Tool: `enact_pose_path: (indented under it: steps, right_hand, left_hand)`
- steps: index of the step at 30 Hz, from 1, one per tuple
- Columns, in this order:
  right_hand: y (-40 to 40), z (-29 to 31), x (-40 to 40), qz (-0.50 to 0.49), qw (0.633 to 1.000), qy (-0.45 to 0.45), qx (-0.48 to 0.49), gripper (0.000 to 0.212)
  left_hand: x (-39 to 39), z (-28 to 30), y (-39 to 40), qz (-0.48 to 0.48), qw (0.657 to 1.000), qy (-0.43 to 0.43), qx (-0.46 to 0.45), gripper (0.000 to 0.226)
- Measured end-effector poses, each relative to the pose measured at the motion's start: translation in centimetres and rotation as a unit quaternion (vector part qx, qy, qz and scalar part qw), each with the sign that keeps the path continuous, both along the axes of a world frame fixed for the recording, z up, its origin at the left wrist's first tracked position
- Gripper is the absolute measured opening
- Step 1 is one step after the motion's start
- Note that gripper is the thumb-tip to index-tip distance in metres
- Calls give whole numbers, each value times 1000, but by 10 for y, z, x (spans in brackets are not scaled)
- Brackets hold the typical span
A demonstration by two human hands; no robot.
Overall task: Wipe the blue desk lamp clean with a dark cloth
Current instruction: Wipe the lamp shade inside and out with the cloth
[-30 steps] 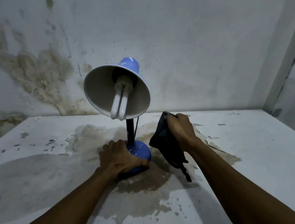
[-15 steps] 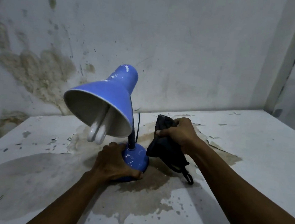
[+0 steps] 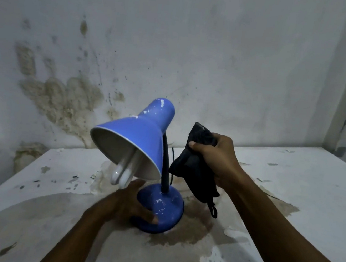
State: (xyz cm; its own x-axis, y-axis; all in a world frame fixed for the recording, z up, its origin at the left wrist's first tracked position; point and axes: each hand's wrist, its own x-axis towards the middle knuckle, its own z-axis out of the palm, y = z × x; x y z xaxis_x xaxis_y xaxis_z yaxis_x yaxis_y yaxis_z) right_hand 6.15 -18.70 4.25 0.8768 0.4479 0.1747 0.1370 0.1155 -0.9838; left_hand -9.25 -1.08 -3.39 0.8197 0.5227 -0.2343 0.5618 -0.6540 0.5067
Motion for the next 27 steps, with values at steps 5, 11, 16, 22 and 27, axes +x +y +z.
enact_pose_path:
  steps: [5, 11, 16, 22, 27]
  right_hand:
    - [-2, 25, -10, 0, 999, -27, 19, 13]
    - [-2, 54, -31, -48, 981, -179, 50, 9]
    - [7, 77, -39, -129, 929, -346, 14, 27]
    - [22, 106, -32, -130, 888, -436, -66, 44]
    - [28, 122, -25, -15, 859, -484, -163, 50]
  left_hand:
    - [-37, 68, 18, 103, 961, -254, -48, 23]
    - [-60, 128, -16, 235, 790, -555, -116, 28]
    - [-68, 149, -68, 170, 867, -461, -80, 112]
    - [-54, 145, -82, 166, 899, -404, -32, 128]
    - [-58, 144, -75, 158, 898, -409, -40, 131]
